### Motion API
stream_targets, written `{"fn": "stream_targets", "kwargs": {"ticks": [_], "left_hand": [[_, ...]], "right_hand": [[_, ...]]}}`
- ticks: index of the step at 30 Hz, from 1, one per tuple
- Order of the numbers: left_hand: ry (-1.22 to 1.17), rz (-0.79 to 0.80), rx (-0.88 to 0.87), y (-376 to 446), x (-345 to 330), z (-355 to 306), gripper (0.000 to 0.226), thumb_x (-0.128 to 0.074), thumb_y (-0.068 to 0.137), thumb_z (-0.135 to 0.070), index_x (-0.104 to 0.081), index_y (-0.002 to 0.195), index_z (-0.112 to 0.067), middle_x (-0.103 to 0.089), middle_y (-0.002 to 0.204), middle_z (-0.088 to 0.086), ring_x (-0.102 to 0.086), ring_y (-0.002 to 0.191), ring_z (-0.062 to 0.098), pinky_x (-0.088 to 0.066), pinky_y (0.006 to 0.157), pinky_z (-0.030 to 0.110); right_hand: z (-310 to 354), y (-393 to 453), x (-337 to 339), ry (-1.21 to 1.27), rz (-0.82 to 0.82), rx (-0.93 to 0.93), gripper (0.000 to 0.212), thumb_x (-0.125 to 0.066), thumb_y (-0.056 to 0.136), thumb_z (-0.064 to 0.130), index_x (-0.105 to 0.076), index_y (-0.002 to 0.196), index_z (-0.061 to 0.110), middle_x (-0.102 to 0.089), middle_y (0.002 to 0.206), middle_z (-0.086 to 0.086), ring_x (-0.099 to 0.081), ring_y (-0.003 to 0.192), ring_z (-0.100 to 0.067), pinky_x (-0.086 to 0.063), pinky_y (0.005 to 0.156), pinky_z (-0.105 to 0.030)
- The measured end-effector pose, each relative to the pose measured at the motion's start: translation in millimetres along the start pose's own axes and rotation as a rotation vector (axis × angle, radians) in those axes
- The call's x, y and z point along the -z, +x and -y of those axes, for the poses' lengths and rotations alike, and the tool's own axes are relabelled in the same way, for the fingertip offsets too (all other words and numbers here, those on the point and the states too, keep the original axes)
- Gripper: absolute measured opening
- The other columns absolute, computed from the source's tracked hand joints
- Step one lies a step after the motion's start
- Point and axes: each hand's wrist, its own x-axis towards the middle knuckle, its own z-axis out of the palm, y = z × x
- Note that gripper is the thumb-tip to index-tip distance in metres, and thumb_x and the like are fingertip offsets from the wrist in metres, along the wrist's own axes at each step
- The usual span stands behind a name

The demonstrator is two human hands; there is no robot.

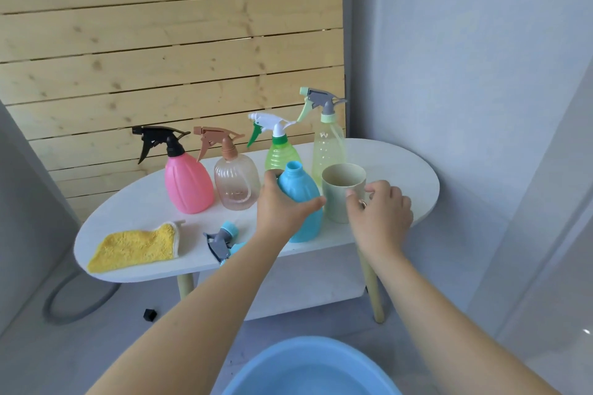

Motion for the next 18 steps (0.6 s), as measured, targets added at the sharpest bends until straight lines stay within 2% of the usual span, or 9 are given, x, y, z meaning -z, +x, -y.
{"fn": "stream_targets", "kwargs": {"ticks": [4,8,11,13,15,18], "left_hand": [[0.014,-0.02,0.003,1.5,-3.2,4.5,0.082,-0.086,0.062,-0.035,-0.039,0.127,-0.019,-0.05,0.11,-0.004,-0.05,0.099,0.016,-0.043,0.08,0.03],[0.025,-0.006,0.011,4.2,-0.1,7.0,0.081,-0.086,0.063,-0.037,-0.038,0.126,-0.02,-0.05,0.108,-0.006,-0.051,0.097,0.016,-0.044,0.079,0.03],[0.009,0.026,0.026,6.3,5.0,10.0,0.081,-0.085,0.064,-0.039,-0.037,0.127,-0.02,-0.051,0.11,-0.005,-0.052,0.099,0.017,-0.043,0.078,0.03],[0.013,0.074,0.02,8.2,8.7,12.2,0.084,-0.083,0.066,-0.042,-0.035,0.131,-0.02,-0.051,0.115,-0.004,-0.052,0.104,0.017,-0.044,0.081,0.031],[0.006,0.164,0.035,10.8,15.1,16.1,0.09,-0.081,0.068,-0.044,-0.03,0.139,-0.021,-0.05,0.125,-0.002,-0.051,0.113,0.018,-0.046,0.09,0.034],[0.039,0.304,0.089,11.6,32.7,22.1,0.099,-0.075,0.066,-0.037,-0.02,0.148,-0.027,-0.041,0.14,0.001,-0.045,0.125,0.021,-0.042,0.103,0.04]], "right_hand": [[5.9,-6.8,-7.8,0.113,-0.154,0.127,0.02,-0.069,0.08,0.025,-0.065,0.096,0.012,-0.063,0.093,-0.008,-0.051,0.093,-0.034,-0.031,0.075,-0.036],[15.6,-18.4,-10.0,0.299,-0.175,0.251,0.017,-0.061,0.079,0.017,-0.066,0.093,0.01,-0.063,0.091,-0.005,-0.053,0.088,-0.031,-0.037,0.076,-0.032],[24.4,-29.7,-10.7,0.449,-0.012,0.192,0.02,-0.06,0.086,0.009,-0.064,0.105,0.01,-0.062,0.101,-0.003,-0.056,0.095,-0.025,-0.044,0.081,-0.031],[28.5,-36.3,-11.5,0.479,0.086,0.133,0.027,-0.058,0.088,0.007,-0.062,0.115,0.011,-0.062,0.107,-0.003,-0.057,0.1,-0.02,-0.042,0.083,-0.024],[30.7,-41.6,-13.0,0.51,0.174,0.073,0.033,-0.055,0.09,0.006,-0.059,0.122,0.013,-0.061,0.113,-0.003,-0.056,0.106,-0.017,-0.04,0.086,-0.02],[29.9,-47.5,-20.0,0.527,0.299,0.044,0.042,-0.053,0.091,0.006,-0.053,0.131,0.018,-0.057,0.127,0.001,-0.052,0.118,-0.015,-0.041,0.098,-0.026]]}}
